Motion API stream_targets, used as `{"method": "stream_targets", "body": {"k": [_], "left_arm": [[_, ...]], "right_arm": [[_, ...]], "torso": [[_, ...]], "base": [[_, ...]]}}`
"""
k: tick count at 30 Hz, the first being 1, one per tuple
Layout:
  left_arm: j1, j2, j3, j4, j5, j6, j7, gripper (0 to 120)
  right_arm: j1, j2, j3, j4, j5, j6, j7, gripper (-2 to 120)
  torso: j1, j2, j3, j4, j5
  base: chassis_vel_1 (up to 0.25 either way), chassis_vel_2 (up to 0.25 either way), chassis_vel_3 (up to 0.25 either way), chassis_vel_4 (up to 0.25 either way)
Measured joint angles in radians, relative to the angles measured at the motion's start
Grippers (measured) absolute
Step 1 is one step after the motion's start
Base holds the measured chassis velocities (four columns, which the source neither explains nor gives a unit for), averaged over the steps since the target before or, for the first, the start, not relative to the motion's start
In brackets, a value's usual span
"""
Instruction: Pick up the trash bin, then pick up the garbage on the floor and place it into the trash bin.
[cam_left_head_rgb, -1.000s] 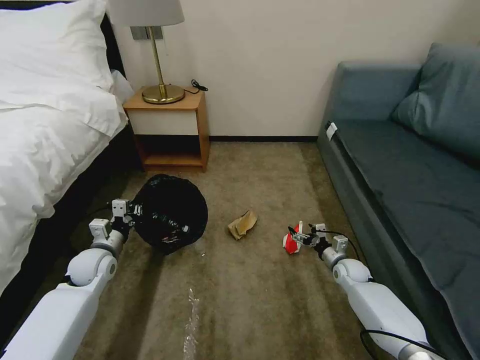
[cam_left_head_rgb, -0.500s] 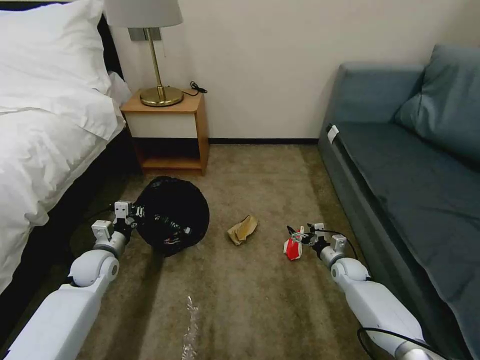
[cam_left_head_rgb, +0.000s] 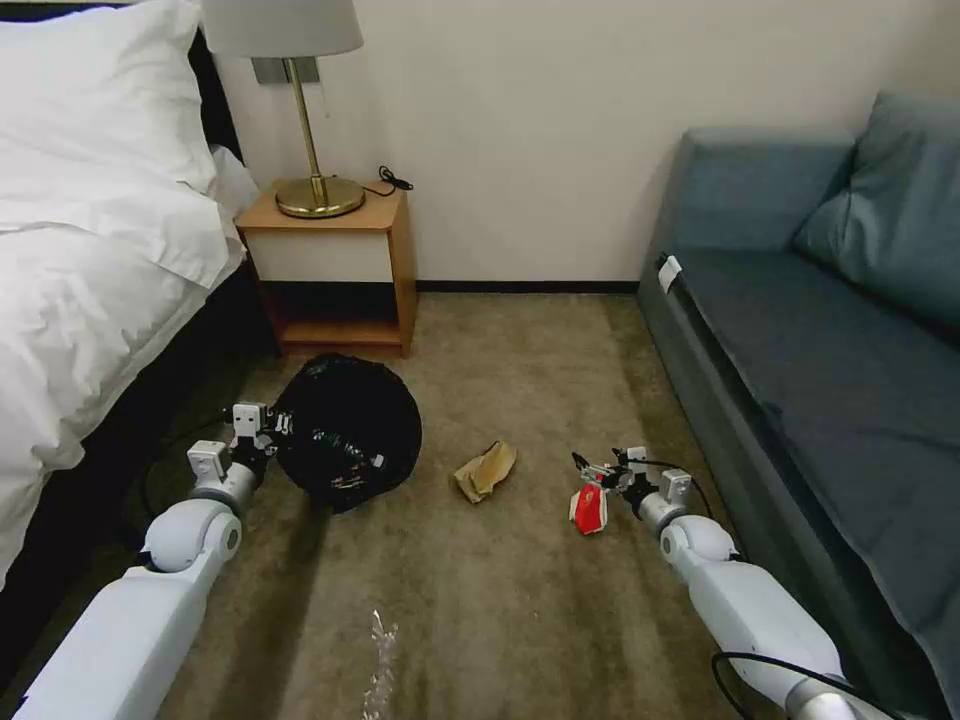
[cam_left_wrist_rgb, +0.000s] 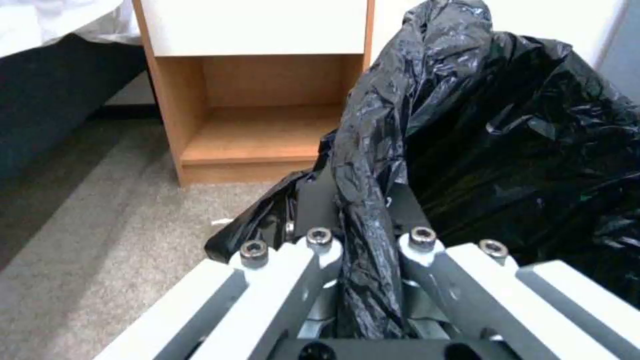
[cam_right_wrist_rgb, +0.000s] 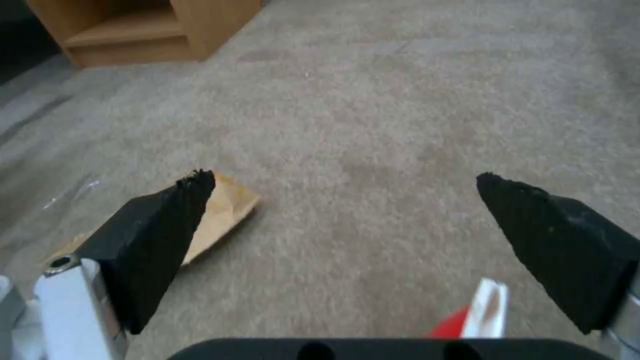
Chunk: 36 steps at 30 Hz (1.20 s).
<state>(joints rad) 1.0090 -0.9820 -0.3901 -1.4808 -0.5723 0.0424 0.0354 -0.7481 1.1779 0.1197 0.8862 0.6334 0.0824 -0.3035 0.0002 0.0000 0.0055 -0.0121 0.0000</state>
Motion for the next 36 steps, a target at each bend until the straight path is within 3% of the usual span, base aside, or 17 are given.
{"method": "stream_targets", "body": {"k": [23,28,34,36], "left_arm": [[0.005,-0.002,0.004,0.016,-0.004,-0.003,0.015,4],[0.012,-0.002,0.002,0.012,-0.003,-0.003,0.019,4],[0.024,0.009,-0.003,-0.005,-0.003,-0.003,0.020,4],[0.025,0.011,-0.003,-0.008,-0.003,-0.003,0.020,4]], "right_arm": [[-0.010,0.000,-0.018,0.001,-0.017,-0.004,-0.003,100],[-0.030,-0.034,-0.042,0.055,-0.006,-0.027,0.013,100],[-0.088,-0.172,-0.127,0.252,0.147,-0.141,0.102,100],[-0.094,-0.183,-0.133,0.275,0.165,-0.153,0.114,100]], "torso": [[0.000,0.000,0.000,0.0001,0.0000],[0.000,0.000,0.000,0.0000,0.0000],[0.000,0.000,0.000,-0.0001,-0.0002],[0.000,0.000,0.000,-0.0001,-0.0003]], "base": [[-0.063,0.057,0.058,-0.060],[0.000,0.000,0.000,0.000],[0.000,0.000,0.000,0.000],[0.000,0.000,0.000,0.000]]}}
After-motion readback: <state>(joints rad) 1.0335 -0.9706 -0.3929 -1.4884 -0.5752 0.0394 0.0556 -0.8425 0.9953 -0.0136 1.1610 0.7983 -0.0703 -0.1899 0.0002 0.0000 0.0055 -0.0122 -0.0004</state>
